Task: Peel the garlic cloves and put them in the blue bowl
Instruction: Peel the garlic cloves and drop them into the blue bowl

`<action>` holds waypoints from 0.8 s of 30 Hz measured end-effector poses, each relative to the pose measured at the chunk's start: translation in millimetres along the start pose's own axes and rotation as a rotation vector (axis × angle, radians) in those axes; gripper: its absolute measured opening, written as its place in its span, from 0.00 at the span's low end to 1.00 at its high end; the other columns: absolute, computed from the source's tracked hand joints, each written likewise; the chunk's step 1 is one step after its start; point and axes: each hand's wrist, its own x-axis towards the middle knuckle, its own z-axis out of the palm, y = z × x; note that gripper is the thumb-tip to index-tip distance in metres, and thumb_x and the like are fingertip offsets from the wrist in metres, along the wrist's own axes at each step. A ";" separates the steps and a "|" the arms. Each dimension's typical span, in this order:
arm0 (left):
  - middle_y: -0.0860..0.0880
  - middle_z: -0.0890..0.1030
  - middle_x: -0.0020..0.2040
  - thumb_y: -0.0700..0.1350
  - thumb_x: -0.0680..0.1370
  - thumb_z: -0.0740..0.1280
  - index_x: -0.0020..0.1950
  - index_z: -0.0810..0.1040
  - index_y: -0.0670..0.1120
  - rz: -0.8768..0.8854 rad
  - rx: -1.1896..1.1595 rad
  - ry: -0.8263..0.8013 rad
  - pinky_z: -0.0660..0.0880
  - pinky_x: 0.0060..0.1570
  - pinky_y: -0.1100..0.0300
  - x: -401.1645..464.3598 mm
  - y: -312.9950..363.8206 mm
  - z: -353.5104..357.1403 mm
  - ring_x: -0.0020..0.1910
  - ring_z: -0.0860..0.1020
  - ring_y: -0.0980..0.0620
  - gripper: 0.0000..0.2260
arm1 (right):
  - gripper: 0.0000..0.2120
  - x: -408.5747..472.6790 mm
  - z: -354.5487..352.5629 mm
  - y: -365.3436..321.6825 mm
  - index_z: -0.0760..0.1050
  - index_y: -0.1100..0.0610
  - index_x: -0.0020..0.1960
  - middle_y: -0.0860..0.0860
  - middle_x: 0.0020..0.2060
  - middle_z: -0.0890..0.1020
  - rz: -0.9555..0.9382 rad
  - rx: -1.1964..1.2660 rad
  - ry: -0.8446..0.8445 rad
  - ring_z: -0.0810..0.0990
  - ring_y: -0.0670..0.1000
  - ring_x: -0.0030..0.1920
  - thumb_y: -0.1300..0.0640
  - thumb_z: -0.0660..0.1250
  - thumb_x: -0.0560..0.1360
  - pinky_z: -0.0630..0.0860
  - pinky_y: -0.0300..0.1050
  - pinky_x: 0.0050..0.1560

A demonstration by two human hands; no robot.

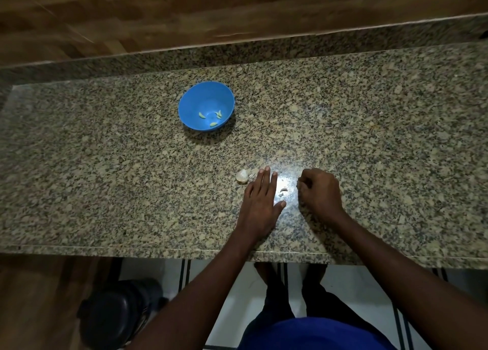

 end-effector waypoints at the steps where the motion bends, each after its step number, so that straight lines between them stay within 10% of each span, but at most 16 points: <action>1: 0.47 0.42 0.83 0.59 0.85 0.54 0.83 0.44 0.47 0.000 0.000 -0.005 0.37 0.76 0.56 -0.3 -0.3 0.9 0.81 0.38 0.51 0.33 | 0.07 0.7 -0.2 0.5 0.77 0.56 0.35 0.50 0.31 0.80 0.022 0.024 -0.006 0.78 0.52 0.33 0.63 0.71 0.70 0.70 0.42 0.34; 6: 0.47 0.41 0.83 0.59 0.84 0.53 0.83 0.45 0.46 0.007 -0.004 -0.005 0.41 0.77 0.53 -0.1 -1.8 4.5 0.81 0.37 0.51 0.33 | 0.10 7.1 -1.2 0.5 0.74 0.52 0.32 0.45 0.27 0.77 0.071 0.056 -0.039 0.76 0.48 0.30 0.62 0.71 0.70 0.64 0.39 0.32; 17: 0.46 0.42 0.83 0.62 0.82 0.48 0.83 0.46 0.45 0.016 0.018 -0.025 0.41 0.78 0.53 0.6 -3.2 2.9 0.81 0.38 0.51 0.34 | 0.08 -9.0 7.2 -11.6 0.76 0.59 0.39 0.55 0.32 0.78 -0.453 -0.477 -0.097 0.78 0.58 0.30 0.62 0.76 0.68 0.57 0.41 0.27; 24: 0.47 0.39 0.83 0.62 0.82 0.46 0.83 0.44 0.46 0.025 -0.015 -0.022 0.37 0.76 0.56 -0.7 -1.4 -0.3 0.81 0.35 0.52 0.34 | 0.06 10.5 2.3 -10.9 0.73 0.56 0.34 0.49 0.29 0.78 -0.063 -0.185 -0.168 0.78 0.55 0.33 0.64 0.67 0.66 0.64 0.42 0.31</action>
